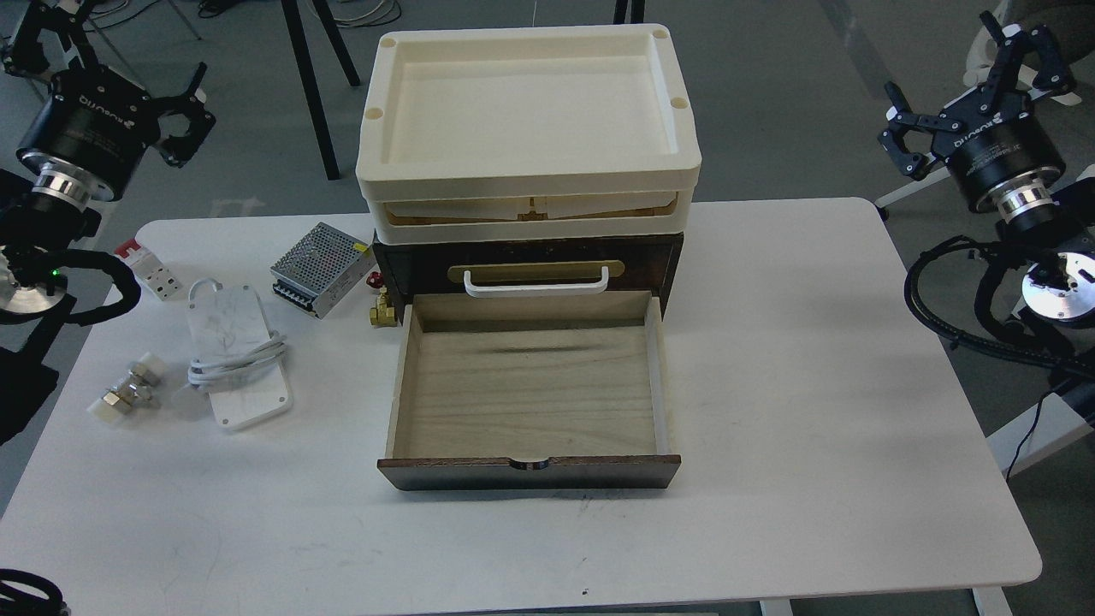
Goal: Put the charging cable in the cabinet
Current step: 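Move the left gripper down toward the white charging adapter, then close the left gripper on the white charging adapter and cable, then lift the adapter and carry it over the open drawer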
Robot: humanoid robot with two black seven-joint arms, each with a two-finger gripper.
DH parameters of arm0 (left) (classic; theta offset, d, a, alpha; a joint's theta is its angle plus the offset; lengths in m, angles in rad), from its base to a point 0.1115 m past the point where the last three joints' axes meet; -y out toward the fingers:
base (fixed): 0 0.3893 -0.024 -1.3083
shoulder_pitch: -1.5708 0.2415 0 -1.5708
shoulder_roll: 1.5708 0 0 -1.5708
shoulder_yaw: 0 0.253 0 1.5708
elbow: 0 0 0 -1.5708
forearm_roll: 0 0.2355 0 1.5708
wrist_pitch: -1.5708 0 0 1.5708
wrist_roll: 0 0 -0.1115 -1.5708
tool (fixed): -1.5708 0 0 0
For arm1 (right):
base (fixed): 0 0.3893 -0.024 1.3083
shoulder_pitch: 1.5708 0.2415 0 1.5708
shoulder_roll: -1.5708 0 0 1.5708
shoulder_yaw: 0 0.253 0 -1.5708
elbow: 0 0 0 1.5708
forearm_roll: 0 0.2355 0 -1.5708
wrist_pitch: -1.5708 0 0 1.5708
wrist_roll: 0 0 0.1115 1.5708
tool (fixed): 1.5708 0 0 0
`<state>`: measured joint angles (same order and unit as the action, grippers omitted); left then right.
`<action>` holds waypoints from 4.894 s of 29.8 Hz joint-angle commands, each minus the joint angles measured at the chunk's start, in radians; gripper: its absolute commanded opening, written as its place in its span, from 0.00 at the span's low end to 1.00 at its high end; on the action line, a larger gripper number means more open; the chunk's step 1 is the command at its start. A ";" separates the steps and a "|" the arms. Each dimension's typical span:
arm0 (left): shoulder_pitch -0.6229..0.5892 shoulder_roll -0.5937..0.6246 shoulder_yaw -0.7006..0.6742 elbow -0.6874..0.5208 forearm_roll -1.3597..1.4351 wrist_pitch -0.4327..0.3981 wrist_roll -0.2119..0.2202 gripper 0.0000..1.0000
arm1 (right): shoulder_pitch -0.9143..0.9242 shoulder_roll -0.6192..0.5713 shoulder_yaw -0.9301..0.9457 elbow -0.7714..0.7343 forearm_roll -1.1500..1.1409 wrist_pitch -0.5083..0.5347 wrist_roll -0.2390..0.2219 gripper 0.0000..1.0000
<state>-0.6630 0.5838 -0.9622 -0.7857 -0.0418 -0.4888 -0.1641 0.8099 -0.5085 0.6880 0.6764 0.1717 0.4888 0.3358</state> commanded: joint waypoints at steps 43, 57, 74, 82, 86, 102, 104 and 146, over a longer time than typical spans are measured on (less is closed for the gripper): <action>0.385 0.229 -0.015 -0.525 2.223 0.077 -0.325 1.00 | -0.078 -0.021 0.104 0.000 0.002 0.000 0.003 1.00; 0.269 0.173 0.092 -0.241 2.223 0.193 -0.325 0.98 | -0.080 -0.021 0.104 -0.006 0.002 0.000 0.003 1.00; 0.212 0.131 0.246 -0.052 2.223 0.283 -0.325 0.97 | -0.087 -0.021 0.105 -0.008 0.003 0.000 0.011 1.00; 0.194 0.100 0.289 0.017 2.223 0.291 -0.325 0.90 | -0.089 -0.021 0.111 -0.008 0.003 0.000 0.011 1.00; 0.192 0.102 0.310 0.017 2.223 0.308 -0.325 0.67 | -0.092 -0.021 0.111 -0.008 0.003 0.000 0.011 1.00; 0.192 0.102 0.342 0.023 2.223 0.381 -0.325 0.32 | -0.110 -0.022 0.120 -0.008 0.005 0.000 0.011 1.00; 0.192 0.103 0.347 0.023 2.223 0.387 -0.325 0.31 | -0.115 -0.022 0.128 -0.008 0.005 0.000 0.011 1.00; 0.186 0.290 0.421 -0.845 1.573 0.208 -0.325 0.00 | -0.115 -0.028 0.143 -0.060 0.002 0.000 0.009 1.00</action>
<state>-0.4738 1.0193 -0.5601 -1.7157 1.5354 -0.2667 -0.4885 0.6948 -0.5360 0.8323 0.6168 0.1746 0.4888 0.3452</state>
